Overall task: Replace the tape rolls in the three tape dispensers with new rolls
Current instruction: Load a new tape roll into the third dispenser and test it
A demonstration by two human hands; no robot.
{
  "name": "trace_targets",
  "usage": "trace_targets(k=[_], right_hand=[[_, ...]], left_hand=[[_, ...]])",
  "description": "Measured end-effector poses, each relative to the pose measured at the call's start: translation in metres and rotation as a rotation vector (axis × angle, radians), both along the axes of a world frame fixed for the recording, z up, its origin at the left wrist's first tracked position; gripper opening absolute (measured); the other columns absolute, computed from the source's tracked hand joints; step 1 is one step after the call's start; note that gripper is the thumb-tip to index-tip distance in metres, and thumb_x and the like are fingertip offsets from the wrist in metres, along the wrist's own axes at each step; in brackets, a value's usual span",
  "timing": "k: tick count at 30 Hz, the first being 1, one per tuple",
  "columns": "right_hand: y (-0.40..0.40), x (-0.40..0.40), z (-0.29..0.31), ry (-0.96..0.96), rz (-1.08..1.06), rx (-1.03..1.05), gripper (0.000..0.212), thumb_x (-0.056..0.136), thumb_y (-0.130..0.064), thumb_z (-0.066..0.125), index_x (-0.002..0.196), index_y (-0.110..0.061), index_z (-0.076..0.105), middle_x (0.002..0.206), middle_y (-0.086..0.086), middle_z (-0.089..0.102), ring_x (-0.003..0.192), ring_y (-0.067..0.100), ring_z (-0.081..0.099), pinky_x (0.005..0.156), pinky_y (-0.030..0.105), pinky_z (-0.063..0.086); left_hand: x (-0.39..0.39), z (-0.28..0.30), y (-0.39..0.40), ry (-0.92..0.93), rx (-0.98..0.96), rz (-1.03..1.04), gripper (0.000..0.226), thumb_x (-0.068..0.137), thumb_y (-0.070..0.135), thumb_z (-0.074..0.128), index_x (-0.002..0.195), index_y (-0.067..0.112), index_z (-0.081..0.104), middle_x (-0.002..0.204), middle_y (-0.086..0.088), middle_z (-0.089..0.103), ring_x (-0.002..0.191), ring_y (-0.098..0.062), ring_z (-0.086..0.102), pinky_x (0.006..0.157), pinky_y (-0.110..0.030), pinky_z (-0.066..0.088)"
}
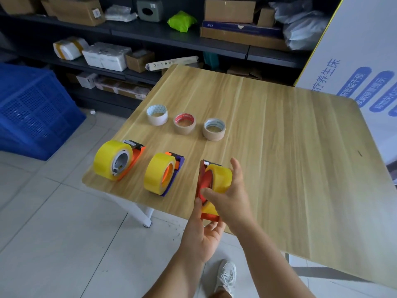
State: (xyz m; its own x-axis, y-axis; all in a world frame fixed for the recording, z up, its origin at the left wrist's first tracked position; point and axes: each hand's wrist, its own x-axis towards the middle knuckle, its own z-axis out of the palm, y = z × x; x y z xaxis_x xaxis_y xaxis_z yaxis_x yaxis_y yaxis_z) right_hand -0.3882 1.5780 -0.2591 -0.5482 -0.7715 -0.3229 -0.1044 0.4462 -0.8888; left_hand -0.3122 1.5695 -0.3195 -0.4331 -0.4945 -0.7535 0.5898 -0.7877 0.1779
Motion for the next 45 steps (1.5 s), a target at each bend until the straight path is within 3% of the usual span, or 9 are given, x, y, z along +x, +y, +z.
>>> trace_targets(k=[2,5,8,10,14,19,27,35,45], right_hand=[[-0.001,0.002,0.0,-0.007,-0.045,0.024,0.102,0.075,-0.018,0.075,0.149,-0.04,0.008,0.142,-0.004,0.041,0.12,0.018,0.052,0.086,0.035,0.054],[0.002,-0.001,0.004,-0.218,-0.159,0.028,0.076,0.083,-0.013,0.062,0.148,-0.024,0.024,0.094,-0.006,0.06,0.078,0.013,0.064,0.063,0.028,0.057],[-0.002,-0.006,0.002,-0.456,-0.248,0.026,0.027,0.084,-0.01,0.059,0.111,-0.01,0.059,0.078,0.009,0.063,0.066,0.025,0.061,0.06,0.036,0.054],[-0.003,-0.003,-0.002,-0.485,-0.246,0.012,0.005,0.085,-0.012,0.061,0.089,-0.011,0.063,0.075,0.012,0.062,0.069,0.029,0.06,0.068,0.047,0.054],[-0.01,0.003,-0.008,-0.479,-0.282,-0.045,0.002,0.086,-0.019,0.064,0.085,-0.018,0.064,0.069,0.003,0.066,0.072,0.03,0.063,0.079,0.056,0.054],[-0.013,0.008,-0.016,-0.485,-0.298,-0.102,0.003,0.087,-0.017,0.062,0.086,-0.015,0.063,0.068,0.003,0.065,0.071,0.028,0.061,0.081,0.057,0.053],[-0.005,0.022,-0.023,-0.445,-0.233,-0.167,0.006,0.09,-0.013,0.059,0.092,-0.01,0.063,0.075,0.009,0.068,0.069,0.028,0.064,0.073,0.05,0.056],[-0.021,0.013,-0.037,-0.449,-0.274,-0.086,0.007,0.088,-0.017,0.06,0.083,-0.013,0.061,0.07,0.006,0.064,0.069,0.028,0.061,0.078,0.058,0.054],[-0.046,-0.011,-0.044,-0.498,-0.307,-0.016,0.013,0.083,-0.003,0.054,0.074,-0.013,0.052,0.076,0.011,0.052,0.071,0.026,0.049,0.066,0.041,0.045]], left_hand=[[-0.002,0.0,-0.001,0.004,-0.004,-0.004,0.044,0.092,0.032,0.058,0.128,0.005,0.056,0.106,-0.014,0.064,0.1,-0.026,0.06,0.073,-0.04,0.059],[-0.002,-0.006,-0.001,0.018,-0.01,-0.008,0.046,0.092,0.033,0.058,0.13,0.006,0.056,0.112,-0.015,0.064,0.102,-0.027,0.059,0.074,-0.039,0.058],[-0.004,-0.014,0.002,0.022,-0.007,-0.008,0.048,0.092,0.036,0.057,0.13,0.007,0.056,0.112,-0.016,0.065,0.106,-0.028,0.059,0.081,-0.039,0.056],[-0.004,-0.016,0.007,0.045,-0.024,-0.041,0.049,0.093,0.042,0.052,0.128,0.008,0.058,0.113,-0.015,0.067,0.115,-0.029,0.059,0.09,-0.041,0.052],[-0.001,-0.023,0.017,0.033,-0.072,-0.134,0.061,0.091,0.06,0.04,0.128,0.015,0.057,0.13,-0.013,0.06,0.121,-0.03,0.055,0.092,-0.044,0.049],[0.008,-0.041,0.023,0.007,-0.291,-0.243,0.069,0.077,0.076,0.048,0.13,0.032,0.055,0.143,0.001,0.049,0.14,-0.024,0.033,0.117,-0.051,0.02],[0.017,-0.066,0.021,0.065,-0.434,-0.291,0.089,0.061,0.076,0.066,0.137,0.032,0.05,0.146,0.004,0.047,0.142,-0.021,0.032,0.118,-0.053,0.015],[0.01,-0.061,0.013,-0.089,-0.319,-0.254,0.12,0.038,0.078,0.076,0.14,0.025,0.043,0.145,0.0,0.048,0.141,-0.019,0.034,0.119,-0.045,0.018],[-0.011,-0.04,-0.009,-0.215,-0.248,-0.292,0.08,0.071,0.069,0.054,0.136,0.022,0.044,0.145,0.0,0.047,0.142,-0.017,0.032,0.116,-0.036,0.017]])
